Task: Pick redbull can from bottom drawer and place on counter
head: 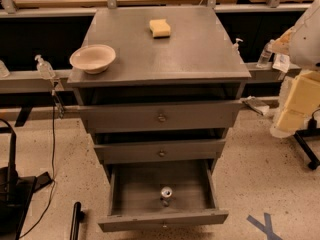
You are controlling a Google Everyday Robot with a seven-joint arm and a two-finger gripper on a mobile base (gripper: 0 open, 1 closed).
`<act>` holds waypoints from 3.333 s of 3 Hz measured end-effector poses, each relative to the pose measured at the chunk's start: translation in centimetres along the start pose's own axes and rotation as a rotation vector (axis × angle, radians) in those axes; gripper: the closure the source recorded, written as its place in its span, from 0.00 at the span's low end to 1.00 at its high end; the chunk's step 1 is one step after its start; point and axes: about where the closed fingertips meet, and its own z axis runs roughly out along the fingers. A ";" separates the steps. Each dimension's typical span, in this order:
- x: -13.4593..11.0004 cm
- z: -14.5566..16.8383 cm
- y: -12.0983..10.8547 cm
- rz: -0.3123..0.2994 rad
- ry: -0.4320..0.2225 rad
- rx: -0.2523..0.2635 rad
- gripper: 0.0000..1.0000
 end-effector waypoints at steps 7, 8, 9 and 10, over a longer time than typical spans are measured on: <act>-5.6 17.5 -0.1 0.105 -0.594 -0.101 0.00; -5.6 22.0 -0.8 0.081 -0.670 -0.095 0.00; -4.3 28.8 0.0 0.070 -0.762 -0.077 0.00; -2.8 34.5 0.7 -0.005 -0.820 -0.044 0.00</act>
Offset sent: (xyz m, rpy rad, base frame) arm 0.0833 0.0410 -0.0562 0.2886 -0.1303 0.0429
